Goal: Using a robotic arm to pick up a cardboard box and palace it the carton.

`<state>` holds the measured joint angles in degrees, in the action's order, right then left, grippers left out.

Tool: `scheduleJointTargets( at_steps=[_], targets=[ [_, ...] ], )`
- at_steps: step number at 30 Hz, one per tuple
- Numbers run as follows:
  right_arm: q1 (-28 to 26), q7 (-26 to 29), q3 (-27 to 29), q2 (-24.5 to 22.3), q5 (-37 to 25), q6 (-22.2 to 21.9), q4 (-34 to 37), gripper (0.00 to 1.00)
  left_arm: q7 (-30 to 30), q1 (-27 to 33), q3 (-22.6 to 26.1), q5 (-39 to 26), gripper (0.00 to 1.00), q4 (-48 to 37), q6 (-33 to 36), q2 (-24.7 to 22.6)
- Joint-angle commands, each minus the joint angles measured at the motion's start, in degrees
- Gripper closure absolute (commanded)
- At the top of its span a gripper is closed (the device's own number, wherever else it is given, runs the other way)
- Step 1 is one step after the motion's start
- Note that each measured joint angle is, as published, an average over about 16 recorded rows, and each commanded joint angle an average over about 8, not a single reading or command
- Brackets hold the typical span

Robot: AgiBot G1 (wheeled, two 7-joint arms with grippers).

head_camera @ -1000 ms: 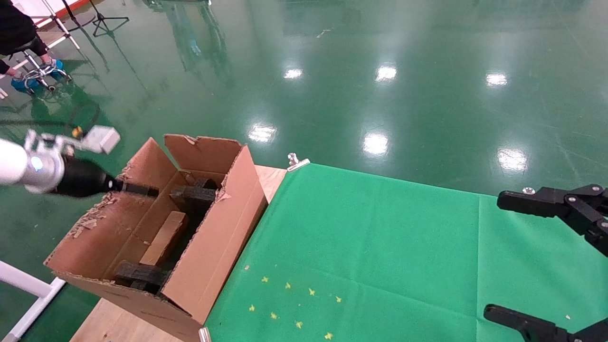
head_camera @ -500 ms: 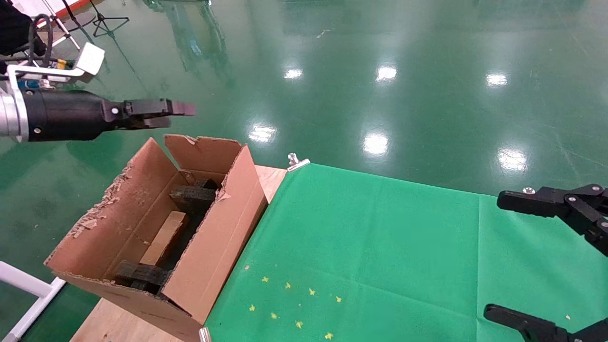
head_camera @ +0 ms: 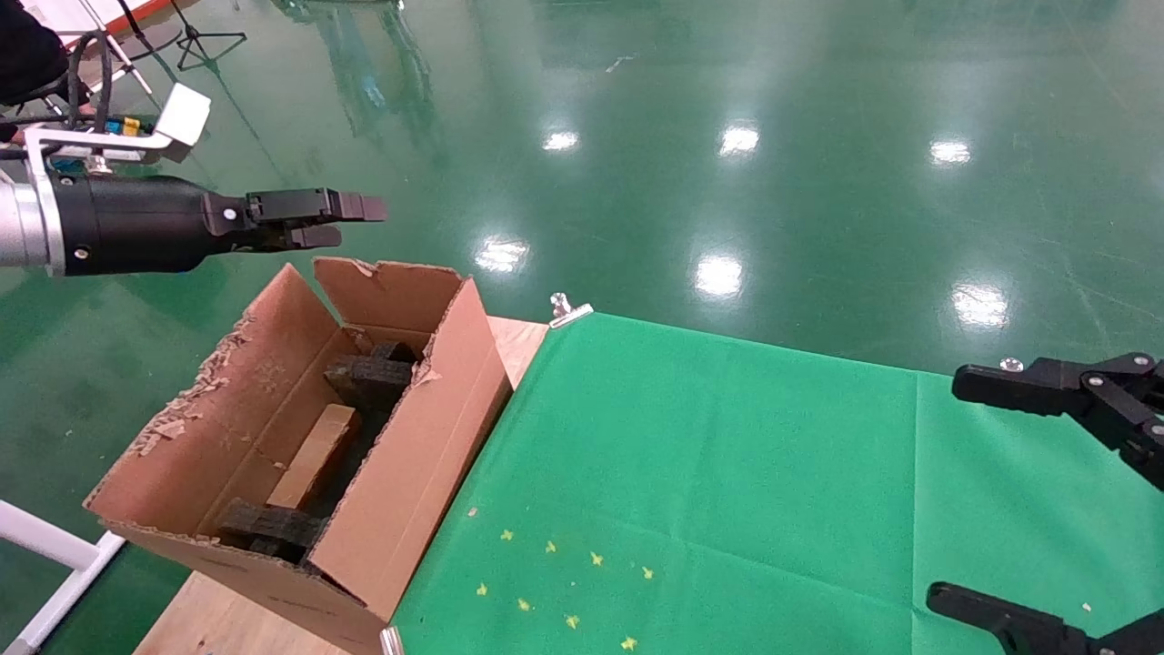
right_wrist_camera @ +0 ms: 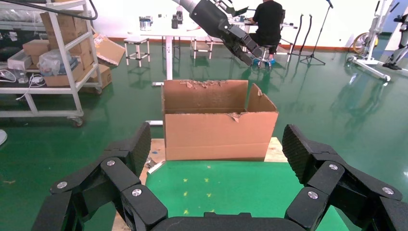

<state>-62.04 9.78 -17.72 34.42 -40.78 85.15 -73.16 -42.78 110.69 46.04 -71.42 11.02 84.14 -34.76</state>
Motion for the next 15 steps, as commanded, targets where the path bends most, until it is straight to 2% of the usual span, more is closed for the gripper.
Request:
scheduleJointTargets(
  at_steps=[1, 15],
  targets=[
    [0.0, 0.0, 0.0, 0.0, 0.0, 0.0, 0.0, 0.00, 0.2, -0.2, 0.0, 0.0, 0.00, 0.3, -0.2, 0.0],
    [0.0, 0.0, 0.0, 0.0, 0.0, 0.0, 0.0, 0.00, 7.6, -11.5, -7.0, 6.8, 0.00, 14.7, 0.2, -0.1]
  ],
)
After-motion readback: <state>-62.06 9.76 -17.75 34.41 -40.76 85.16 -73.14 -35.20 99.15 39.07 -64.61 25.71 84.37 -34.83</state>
